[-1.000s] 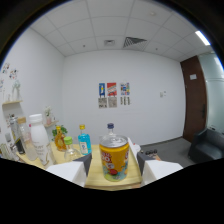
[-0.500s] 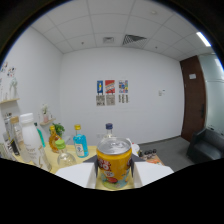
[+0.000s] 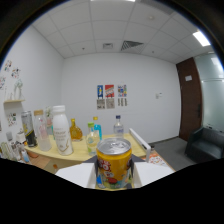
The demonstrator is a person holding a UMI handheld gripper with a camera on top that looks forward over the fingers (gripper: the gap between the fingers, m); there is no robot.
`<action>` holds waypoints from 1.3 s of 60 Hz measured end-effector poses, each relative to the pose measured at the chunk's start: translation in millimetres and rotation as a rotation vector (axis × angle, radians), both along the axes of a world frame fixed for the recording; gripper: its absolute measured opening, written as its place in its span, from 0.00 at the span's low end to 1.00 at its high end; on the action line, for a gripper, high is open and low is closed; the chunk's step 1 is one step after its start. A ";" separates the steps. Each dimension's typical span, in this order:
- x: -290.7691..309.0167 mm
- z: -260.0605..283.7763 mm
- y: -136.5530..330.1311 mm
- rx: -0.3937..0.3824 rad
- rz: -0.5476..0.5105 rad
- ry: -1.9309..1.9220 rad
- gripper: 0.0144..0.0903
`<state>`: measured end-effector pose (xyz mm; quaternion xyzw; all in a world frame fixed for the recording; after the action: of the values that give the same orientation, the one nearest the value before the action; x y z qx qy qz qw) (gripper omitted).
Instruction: Make me a cup of Vodka Sunrise.
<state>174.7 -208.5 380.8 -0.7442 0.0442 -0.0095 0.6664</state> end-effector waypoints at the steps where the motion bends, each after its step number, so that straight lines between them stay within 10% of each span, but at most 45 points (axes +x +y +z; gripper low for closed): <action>1: -3.0 -8.7 -2.2 -0.016 0.001 0.008 0.48; 26: -53.6 -179.1 -8.4 -0.245 0.010 -0.110 0.48; 78: -84.0 -185.0 9.0 -0.193 0.294 -2.027 0.48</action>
<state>90.7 -199.5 195.7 -0.4350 -0.6316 -0.5549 0.3224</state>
